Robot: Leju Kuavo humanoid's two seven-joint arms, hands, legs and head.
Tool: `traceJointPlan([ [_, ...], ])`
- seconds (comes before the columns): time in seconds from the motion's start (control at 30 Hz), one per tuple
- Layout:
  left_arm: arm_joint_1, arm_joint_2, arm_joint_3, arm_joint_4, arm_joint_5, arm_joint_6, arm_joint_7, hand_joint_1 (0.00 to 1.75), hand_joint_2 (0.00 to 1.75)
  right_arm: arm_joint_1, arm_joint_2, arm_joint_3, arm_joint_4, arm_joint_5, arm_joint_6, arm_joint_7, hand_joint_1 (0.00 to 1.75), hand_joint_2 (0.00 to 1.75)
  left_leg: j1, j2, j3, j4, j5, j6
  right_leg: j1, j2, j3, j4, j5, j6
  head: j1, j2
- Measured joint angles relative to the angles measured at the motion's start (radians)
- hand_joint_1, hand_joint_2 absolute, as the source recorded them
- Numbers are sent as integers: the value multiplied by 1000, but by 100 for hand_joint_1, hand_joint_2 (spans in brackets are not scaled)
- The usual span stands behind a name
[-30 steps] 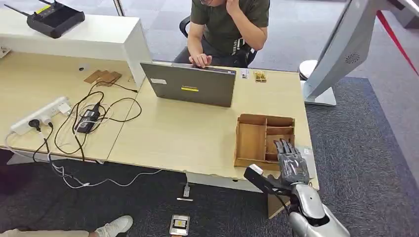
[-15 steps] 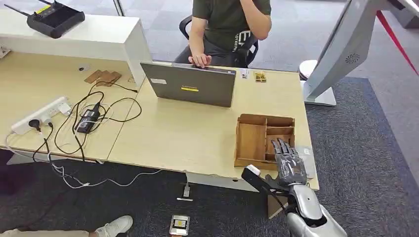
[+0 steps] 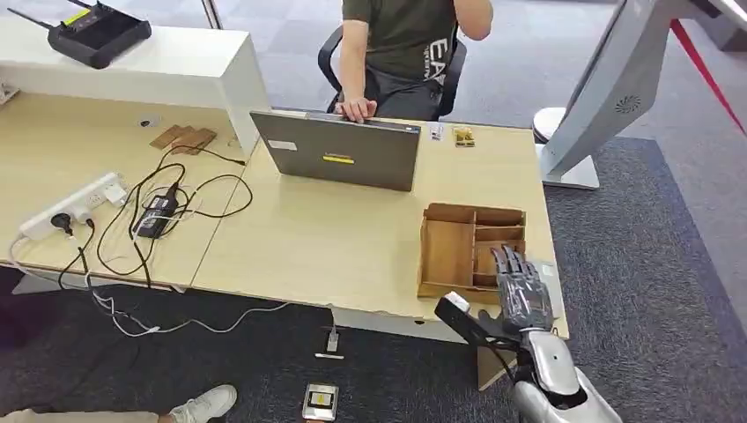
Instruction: Pass the card to the sensor for recognition and then transmit it.
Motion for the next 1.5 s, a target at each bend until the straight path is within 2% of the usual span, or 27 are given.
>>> traceJointPlan([
  [0.13, 2, 0, 0, 0, 1, 0, -1, 0, 175, 7, 0, -16, -12, 2, 1, 1, 0, 175, 0, 0, 0, 0, 0, 0, 0, 0, 0, 0, 0, 0, 0, 0],
  [0.2, 2, 0, 0, 0, 1, -3, -2, 0, 175, 11, 0, -22, -17, 6, 5, 6, 5, 175, 0, 0, 0, 0, 0, 0, 0, 0, 0, 0, 0, 0, 0, 0],
  [0.23, 2, 0, 0, 0, 1, -3, -2, 0, 175, 12, 0, -26, -17, 10, 8, 6, 101, 175, 0, 0, 0, 0, 0, 0, 0, 0, 0, 0, 0, 0, 0, 0],
  [0.27, 2, 0, 0, 0, 1, -3, -2, 0, 175, 13, 0, -28, -17, 12, 13, 7, 162, 175, 0, 0, 0, 0, 0, 0, 0, 0, 0, 0, 0, 0, 0, 0],
  [0.33, 3, 0, 0, 0, 0, -3, -2, 0, 175, 15, 0, -34, -17, 13, 20, 7, 175, 175, 0, 0, 0, 0, 0, 0, 0, 0, 0, 0, 0, 0, 0, 0],
  [0.7, 3, 0, 0, 0, -1, -3, -1, 0, 175, 20, 5, -50, -12, 15, 60, 12, 175, 175, 0, 0, 0, 0, 0, 0, 0, 0, 0, 0, 0, 0, 0, 0],
  [1.07, 7, 0, 0, 0, 9, -3, -8, 0, 175, 21, 13, -72, -20, 52, 43, 17, 175, 175, 0, 0, 0, 0, 0, 0, 0, 0, 0, 0, 0, 0, 0, 0],
  [1.5, 9, 0, 0, 0, 4, 0, -12, 0, 175, 13, 6, -124, -176, 74, 13, 17, 175, 175, 0, 0, 0, 0, 0, 0, 0, 0, 0, 0, 0, 0, 0, 0],
])
